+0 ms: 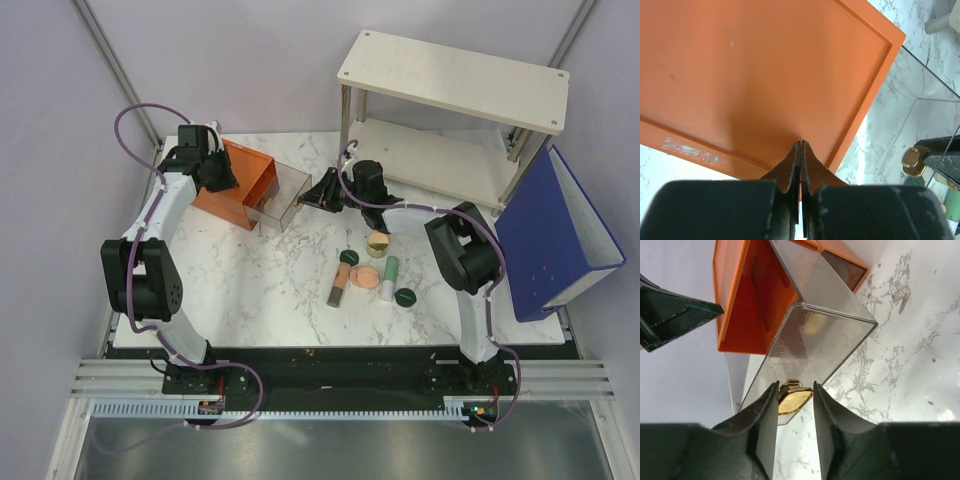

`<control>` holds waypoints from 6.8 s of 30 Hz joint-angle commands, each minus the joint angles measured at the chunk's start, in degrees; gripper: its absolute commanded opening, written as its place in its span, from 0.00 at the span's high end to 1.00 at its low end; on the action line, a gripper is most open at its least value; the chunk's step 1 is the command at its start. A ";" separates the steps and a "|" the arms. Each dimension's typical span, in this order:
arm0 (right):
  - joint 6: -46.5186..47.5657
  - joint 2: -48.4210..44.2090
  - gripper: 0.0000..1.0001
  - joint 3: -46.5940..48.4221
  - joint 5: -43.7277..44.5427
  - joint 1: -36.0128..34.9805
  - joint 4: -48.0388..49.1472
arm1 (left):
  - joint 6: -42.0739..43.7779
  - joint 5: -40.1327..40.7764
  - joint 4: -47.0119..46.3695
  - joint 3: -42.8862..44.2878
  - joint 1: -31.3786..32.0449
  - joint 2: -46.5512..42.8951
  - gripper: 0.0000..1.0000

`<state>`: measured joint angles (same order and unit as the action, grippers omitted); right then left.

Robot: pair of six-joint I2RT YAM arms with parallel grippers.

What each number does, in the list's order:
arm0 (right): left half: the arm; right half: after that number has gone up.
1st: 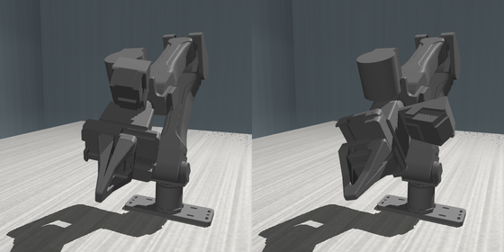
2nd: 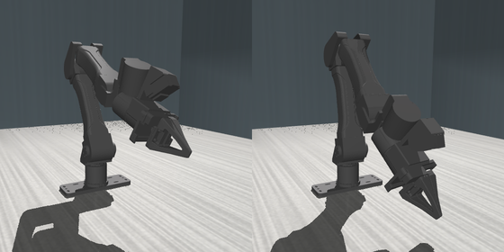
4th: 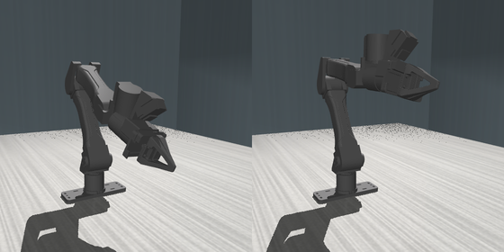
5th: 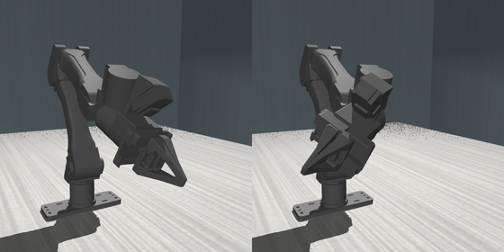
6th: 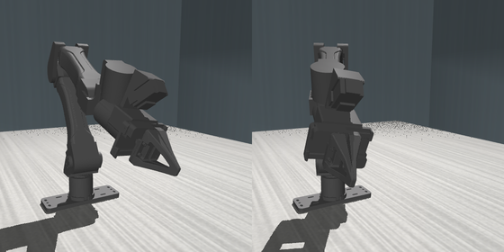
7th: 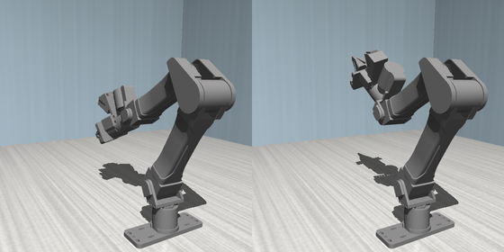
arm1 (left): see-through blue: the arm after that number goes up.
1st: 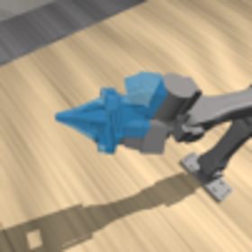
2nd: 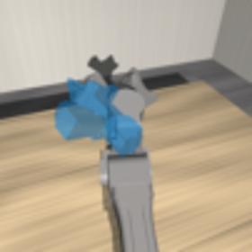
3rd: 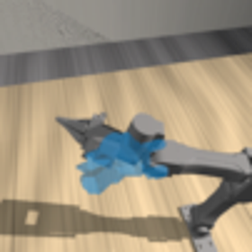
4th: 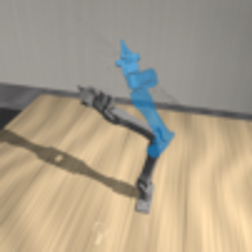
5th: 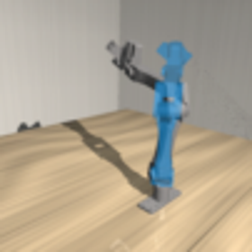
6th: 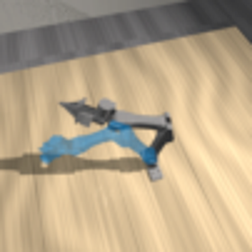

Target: Organize the makeup

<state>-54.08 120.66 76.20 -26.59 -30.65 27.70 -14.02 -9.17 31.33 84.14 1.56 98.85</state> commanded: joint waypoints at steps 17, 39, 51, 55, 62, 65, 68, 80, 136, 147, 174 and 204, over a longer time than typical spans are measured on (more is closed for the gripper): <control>29.73 -22.66 0.23 2.99 24.81 0.16 -49.44 | 3.74 1.96 7.43 0.24 -0.33 3.81 0.98; 28.59 -26.81 0.27 -15.91 37.22 0.24 -63.48 | 5.58 2.49 9.10 -0.03 -0.33 5.48 0.98; 27.36 -21.17 0.98 -16.96 35.73 0.24 -59.61 | 6.02 3.63 9.54 0.32 -0.33 5.48 0.98; 27.72 -24.24 1.00 -17.76 35.29 0.24 -60.83 | 6.20 3.89 9.62 0.50 -0.42 5.57 0.98; 30.43 -33.72 1.00 -13.82 35.99 0.33 -68.39 | 6.29 4.42 9.98 0.50 -0.33 5.83 0.98; 31.76 -36.89 1.00 -10.57 33.54 0.59 -69.63 | 6.29 4.77 10.24 0.33 -0.33 5.74 0.98; 32.81 -38.04 1.00 -6.35 28.19 0.68 -66.91 | 6.37 5.04 10.24 0.32 -0.33 5.92 0.98; 22.80 -14.60 1.00 22.56 10.44 0.51 -44.33 | 5.94 4.34 10.77 0.32 -0.33 6.27 0.98; 19.19 -15.80 0.40 18.29 17.36 -3.27 -60.13 | 8.22 7.68 14.02 6.21 -0.33 10.40 0.98; 19.98 -7.02 0.35 10.19 10.68 -3.54 -69.18 | 8.22 6.36 14.02 6.48 -0.33 11.10 0.98; 23.32 0.28 0.79 12.91 11.29 -6.52 -75.25 | 8.84 7.76 14.02 6.39 -0.33 11.19 0.98; 2.41 4.75 0.99 43.23 -1.63 -1.51 -40.36 | 8.75 7.06 14.02 6.56 -0.33 11.19 0.98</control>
<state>-46.50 119.81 112.57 -27.75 -31.77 -20.40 -7.99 -4.56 35.90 93.25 1.61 105.38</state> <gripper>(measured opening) 0.379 0.022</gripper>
